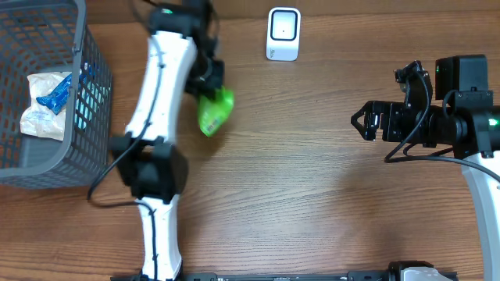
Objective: Scan the item barcode
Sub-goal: 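Carry the snack bag out and set it on the table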
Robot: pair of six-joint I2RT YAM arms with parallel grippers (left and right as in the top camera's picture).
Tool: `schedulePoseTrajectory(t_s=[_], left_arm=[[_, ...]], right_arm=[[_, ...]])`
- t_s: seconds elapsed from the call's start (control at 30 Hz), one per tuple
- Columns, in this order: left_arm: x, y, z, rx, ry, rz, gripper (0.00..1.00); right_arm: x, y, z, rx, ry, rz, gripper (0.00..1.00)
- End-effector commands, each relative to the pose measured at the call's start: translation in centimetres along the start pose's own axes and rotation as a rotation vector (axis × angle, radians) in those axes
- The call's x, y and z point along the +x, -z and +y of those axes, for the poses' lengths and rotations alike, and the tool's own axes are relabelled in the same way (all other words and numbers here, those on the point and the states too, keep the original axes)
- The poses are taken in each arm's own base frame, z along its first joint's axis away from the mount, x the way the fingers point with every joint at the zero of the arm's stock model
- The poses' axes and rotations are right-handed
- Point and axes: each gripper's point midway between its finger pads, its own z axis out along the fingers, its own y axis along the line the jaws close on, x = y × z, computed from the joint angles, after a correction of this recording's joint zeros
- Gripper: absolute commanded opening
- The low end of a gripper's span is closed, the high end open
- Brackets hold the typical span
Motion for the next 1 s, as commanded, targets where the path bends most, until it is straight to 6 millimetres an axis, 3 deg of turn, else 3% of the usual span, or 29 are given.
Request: schedulePoseTrajectory(t_s=[0.0,0.1,0.27,0.33,0.5,0.63,0.7,0.8,0.97], left_arm=[[0.8,-3.5,-0.6,-0.036,0.012,0.096,0.04],[1.5,-6.1,-0.9,-0.05,0.02,0.165,0.04],[2.0,-6.9,-1.2,-0.049,0.015,0.201,0.05],[2.3,-6.7,-1.2,-0.05,0.015,0.211,0.12],[3.5,-6.4,-1.0,-0.058,0.003,0.261,0.57],[3.3,-5.5,-1.4,-0.03,-0.009,0.243,0.61],[2.8,-4.2,-1.7,-0.014,-0.009,0.2,0.61],[1.4,-0.2,-2.3,0.021,-0.014,0.067,0.6],[-0.2,11.3,-2.1,0.054,-0.018,-0.291,0.65]], right_arm=[[-0.7,0.6,0.6,-0.013,0.011,-0.025,1.0],[-0.8,0.6,0.6,-0.014,0.013,-0.028,1.0],[-0.8,0.6,0.6,-0.013,0.013,-0.028,1.0],[-0.8,0.6,0.6,-0.013,0.013,-0.029,1.0],[-0.8,0.6,0.6,-0.014,0.013,-0.029,1.0],[-0.8,0.6,0.6,-0.014,0.013,-0.028,1.0],[-0.7,0.6,0.6,-0.014,0.012,-0.027,1.0],[-0.6,0.6,0.6,-0.013,0.01,-0.022,1.0],[-0.6,0.6,0.6,-0.013,0.009,-0.02,1.0]])
